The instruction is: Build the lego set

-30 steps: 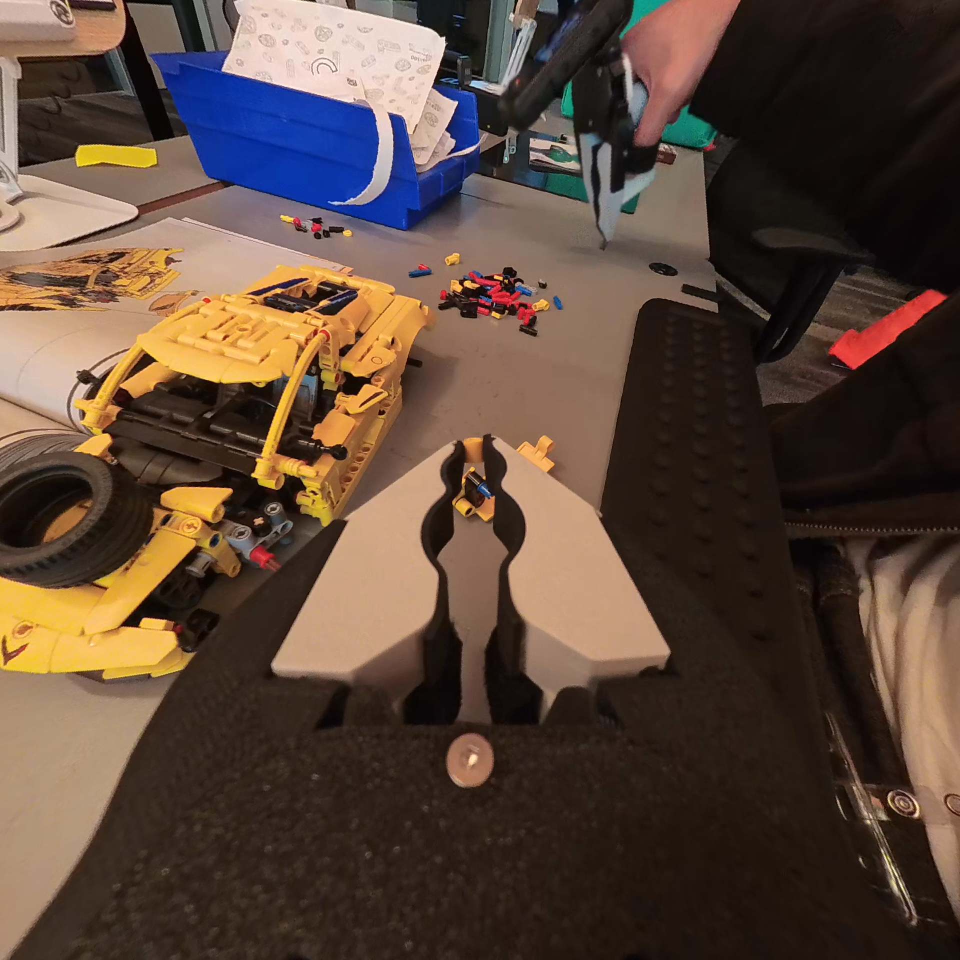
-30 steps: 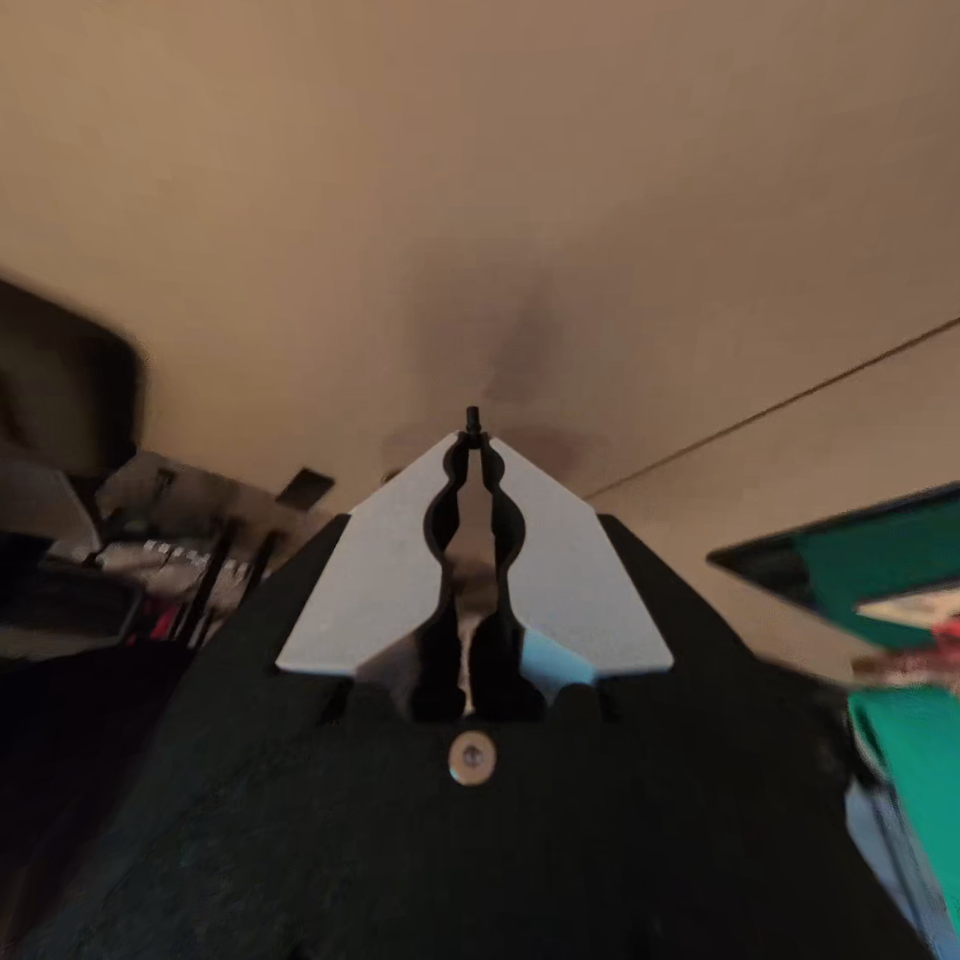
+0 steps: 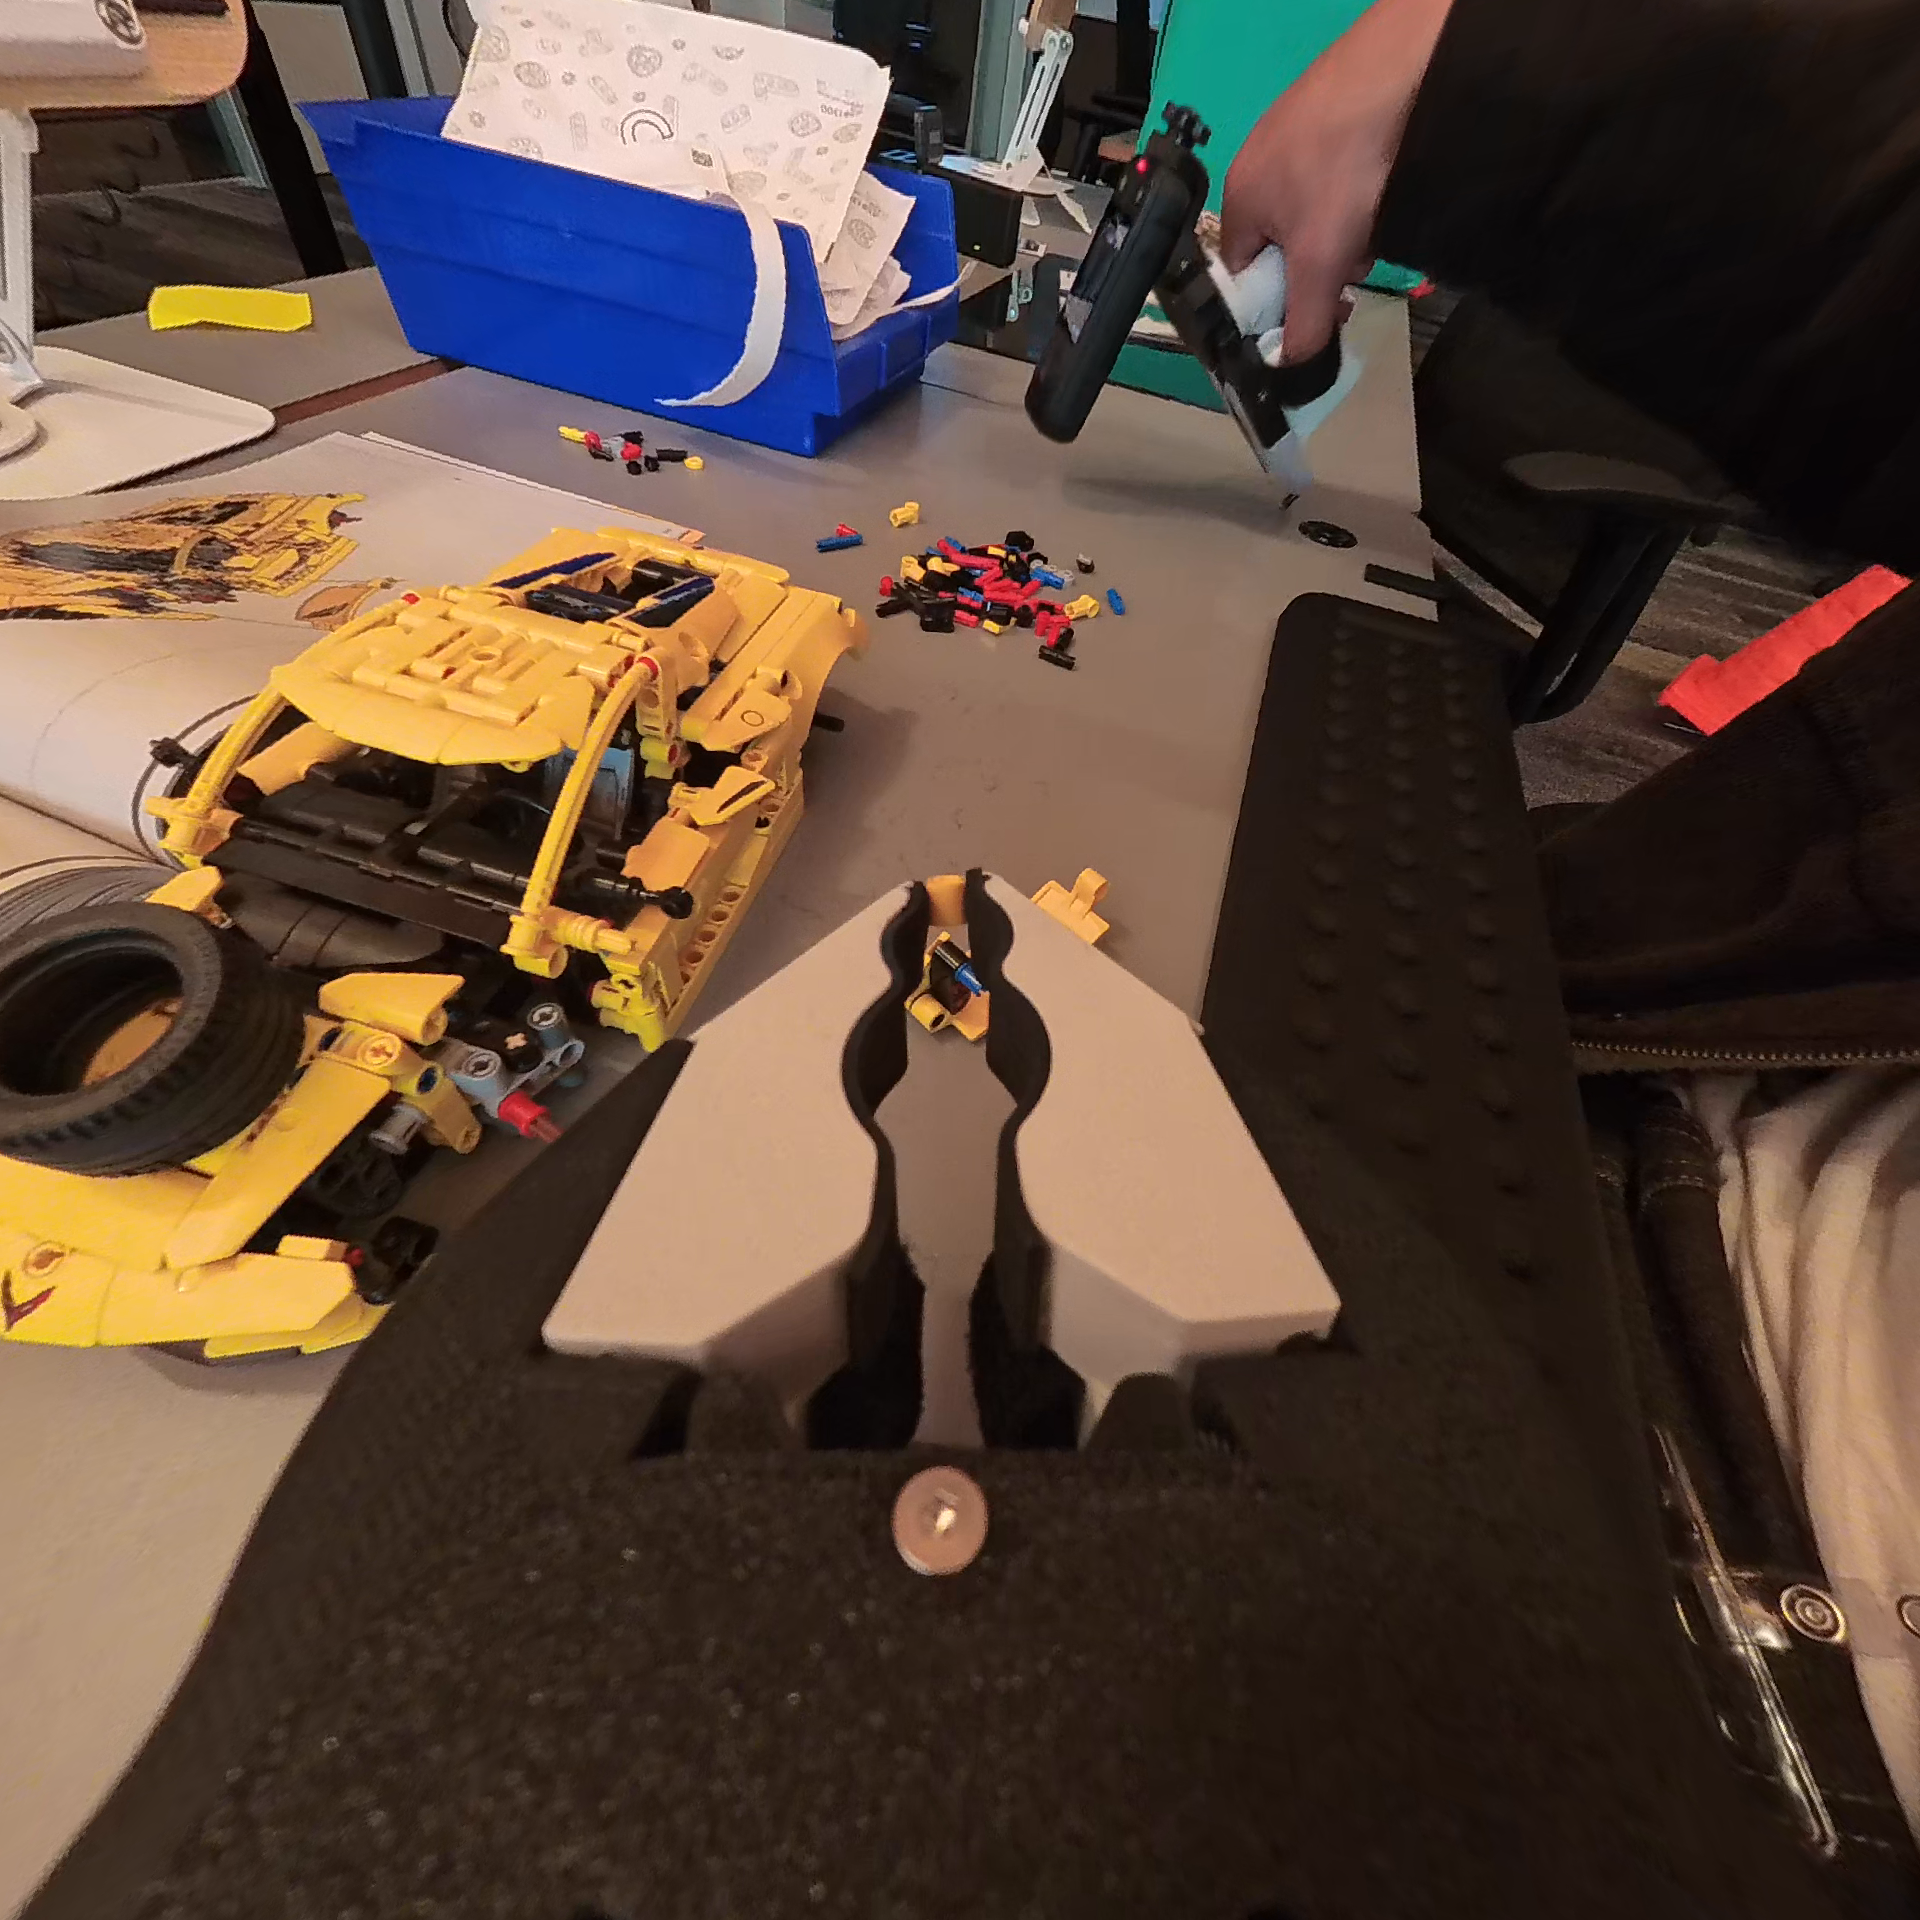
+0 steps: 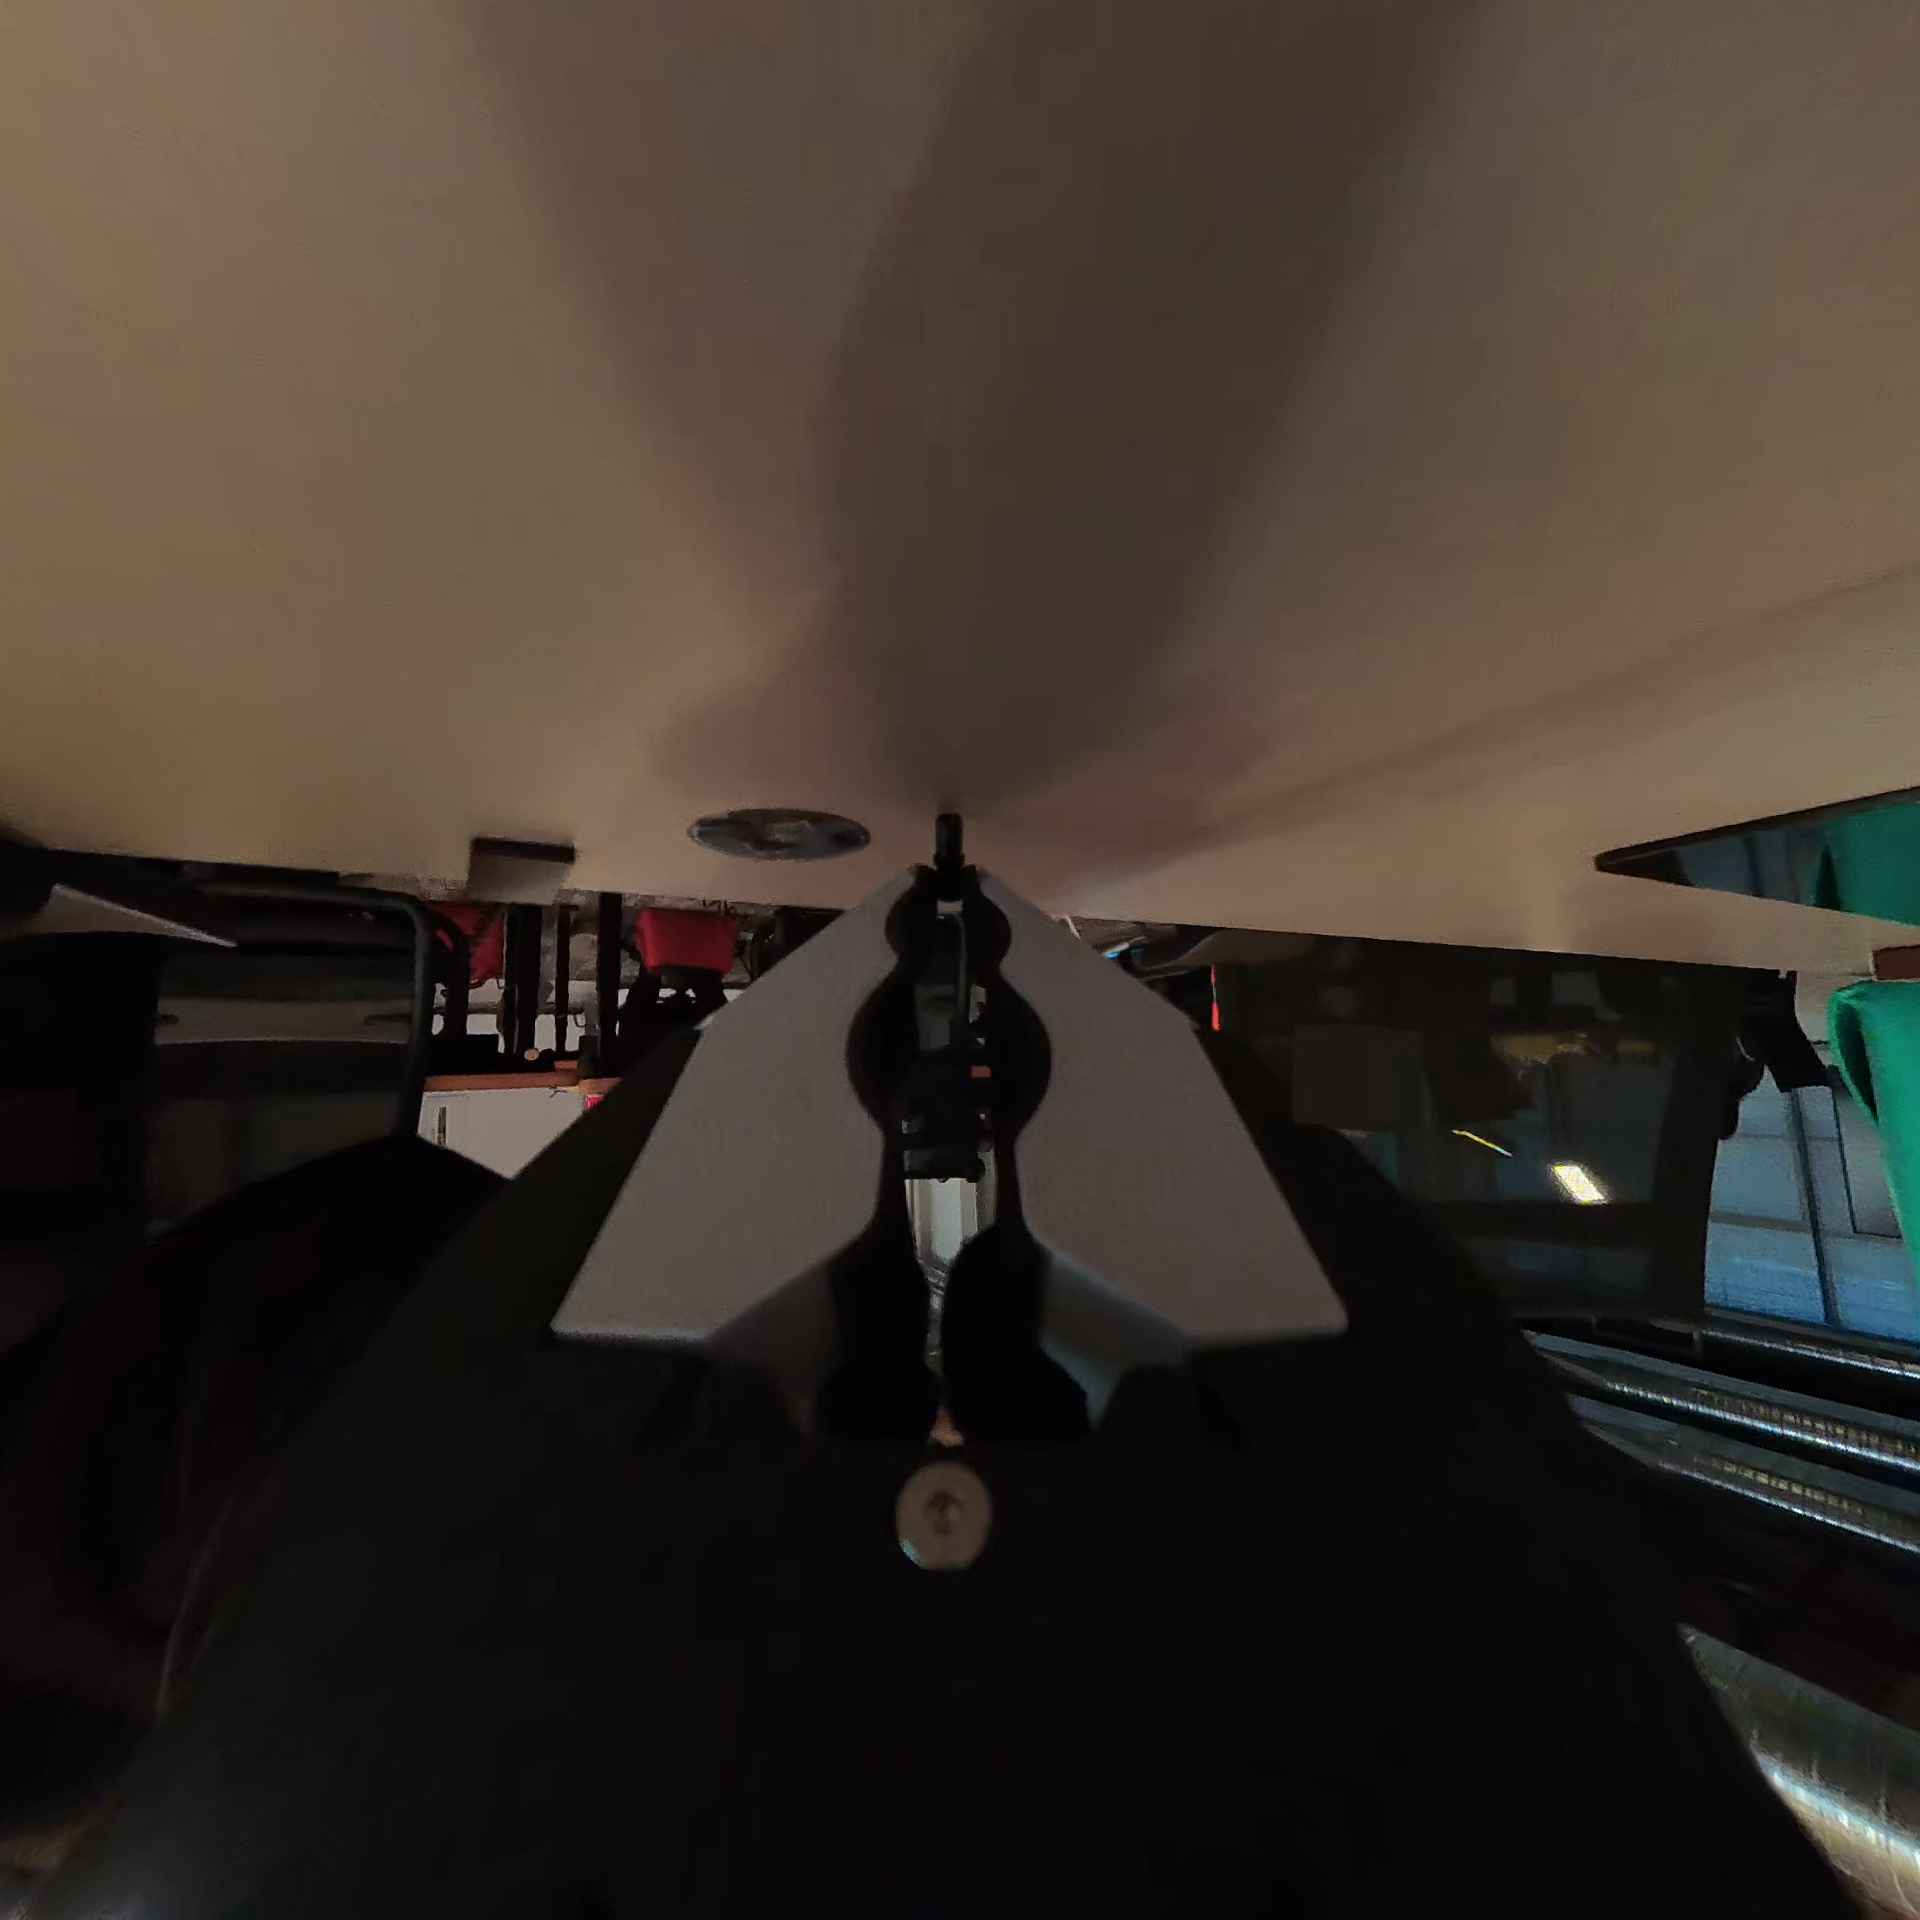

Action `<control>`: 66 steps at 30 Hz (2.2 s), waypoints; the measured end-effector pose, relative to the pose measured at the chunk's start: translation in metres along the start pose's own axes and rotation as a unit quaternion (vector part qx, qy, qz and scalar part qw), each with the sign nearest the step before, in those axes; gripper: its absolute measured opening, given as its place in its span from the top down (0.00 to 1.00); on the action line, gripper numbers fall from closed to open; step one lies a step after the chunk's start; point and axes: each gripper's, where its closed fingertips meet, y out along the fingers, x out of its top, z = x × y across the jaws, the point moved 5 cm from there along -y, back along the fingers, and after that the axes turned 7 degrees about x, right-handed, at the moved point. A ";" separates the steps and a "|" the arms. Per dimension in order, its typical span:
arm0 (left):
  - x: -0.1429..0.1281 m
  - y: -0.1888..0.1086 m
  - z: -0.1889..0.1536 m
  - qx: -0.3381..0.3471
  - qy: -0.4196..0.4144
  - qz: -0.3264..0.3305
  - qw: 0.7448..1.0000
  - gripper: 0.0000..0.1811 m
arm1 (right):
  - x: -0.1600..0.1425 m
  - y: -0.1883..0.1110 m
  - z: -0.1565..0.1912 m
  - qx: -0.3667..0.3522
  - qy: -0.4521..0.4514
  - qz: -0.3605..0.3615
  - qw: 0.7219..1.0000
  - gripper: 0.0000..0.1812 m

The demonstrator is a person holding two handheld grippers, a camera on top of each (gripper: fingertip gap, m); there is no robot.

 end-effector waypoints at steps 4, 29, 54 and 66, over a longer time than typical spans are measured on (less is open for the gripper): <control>0.000 0.000 0.000 0.000 0.001 0.001 1.000 0.96 | 0.005 -0.003 -0.001 -0.014 -0.017 0.008 1.000 0.98; 0.029 -0.006 -0.018 -0.055 -0.074 -0.102 0.991 0.96 | 0.045 -0.165 0.322 0.089 -0.447 -0.759 0.465 0.98; 0.022 0.002 -0.021 0.007 0.013 -0.076 0.997 0.96 | 0.081 -0.160 0.366 0.047 -0.441 -0.755 0.483 0.98; 0.026 -0.009 -0.002 0.032 -0.032 -0.100 0.994 0.96 | 0.081 -0.143 0.304 -0.002 -0.371 -0.742 0.559 0.99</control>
